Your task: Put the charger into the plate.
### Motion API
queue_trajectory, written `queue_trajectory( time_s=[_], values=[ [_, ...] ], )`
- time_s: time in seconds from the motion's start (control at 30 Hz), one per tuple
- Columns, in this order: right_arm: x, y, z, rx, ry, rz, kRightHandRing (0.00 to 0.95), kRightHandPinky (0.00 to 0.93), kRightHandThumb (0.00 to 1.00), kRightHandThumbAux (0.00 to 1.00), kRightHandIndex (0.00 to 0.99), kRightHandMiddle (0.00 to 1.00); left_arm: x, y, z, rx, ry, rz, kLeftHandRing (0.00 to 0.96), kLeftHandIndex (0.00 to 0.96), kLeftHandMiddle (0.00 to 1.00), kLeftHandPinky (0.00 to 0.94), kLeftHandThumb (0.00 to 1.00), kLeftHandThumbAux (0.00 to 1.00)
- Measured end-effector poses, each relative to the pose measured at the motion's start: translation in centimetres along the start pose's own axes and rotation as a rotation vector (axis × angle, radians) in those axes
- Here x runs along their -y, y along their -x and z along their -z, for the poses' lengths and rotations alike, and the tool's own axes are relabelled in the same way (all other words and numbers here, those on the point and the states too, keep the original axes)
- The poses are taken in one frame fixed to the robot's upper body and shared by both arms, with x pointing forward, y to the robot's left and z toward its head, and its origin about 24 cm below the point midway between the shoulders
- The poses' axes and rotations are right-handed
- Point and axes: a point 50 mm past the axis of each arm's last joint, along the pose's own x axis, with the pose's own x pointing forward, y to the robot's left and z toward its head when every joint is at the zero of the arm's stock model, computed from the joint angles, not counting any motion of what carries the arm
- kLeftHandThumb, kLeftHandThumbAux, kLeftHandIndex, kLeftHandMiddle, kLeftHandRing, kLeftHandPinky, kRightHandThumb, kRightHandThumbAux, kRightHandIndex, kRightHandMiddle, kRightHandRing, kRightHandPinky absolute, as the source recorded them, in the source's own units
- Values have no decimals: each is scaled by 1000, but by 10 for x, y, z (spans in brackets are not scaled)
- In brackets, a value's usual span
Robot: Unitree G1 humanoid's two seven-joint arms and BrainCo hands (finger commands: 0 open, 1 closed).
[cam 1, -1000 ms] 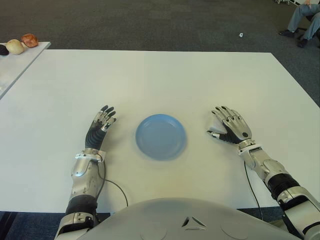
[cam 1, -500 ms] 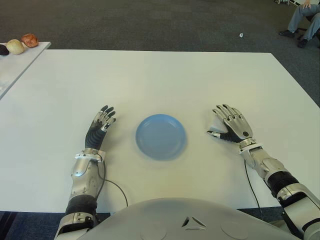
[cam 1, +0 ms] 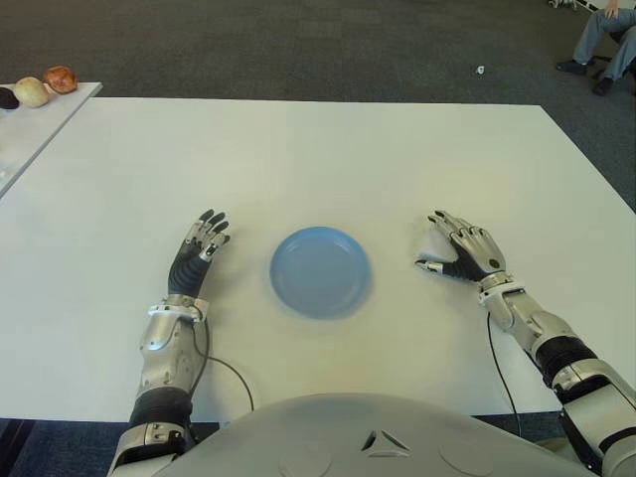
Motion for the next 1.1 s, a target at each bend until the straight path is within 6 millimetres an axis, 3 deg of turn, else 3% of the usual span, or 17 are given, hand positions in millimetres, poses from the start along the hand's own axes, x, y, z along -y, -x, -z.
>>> queue_trajectory(
  time_s=[0.13,0.33,0.83,1.1],
  values=[
    [2,-2,1,-14,-60,8,403,505,511,296,60,301,0,1,0,0,0,-2,105,85,113,133,0,524],
    [5,-5,2,-29,-112,11,423,442,523,280,92,364,-1,1,0,2,-1,-3,106,87,114,136,0,526],
    [7,-6,3,-30,-165,-13,361,350,483,230,84,350,-3,5,-1,2,-4,-8,109,84,118,132,0,528],
    [9,-5,5,-34,-188,-30,338,345,475,233,100,329,-3,6,-1,3,-5,-10,110,84,119,133,0,527]
  ],
)
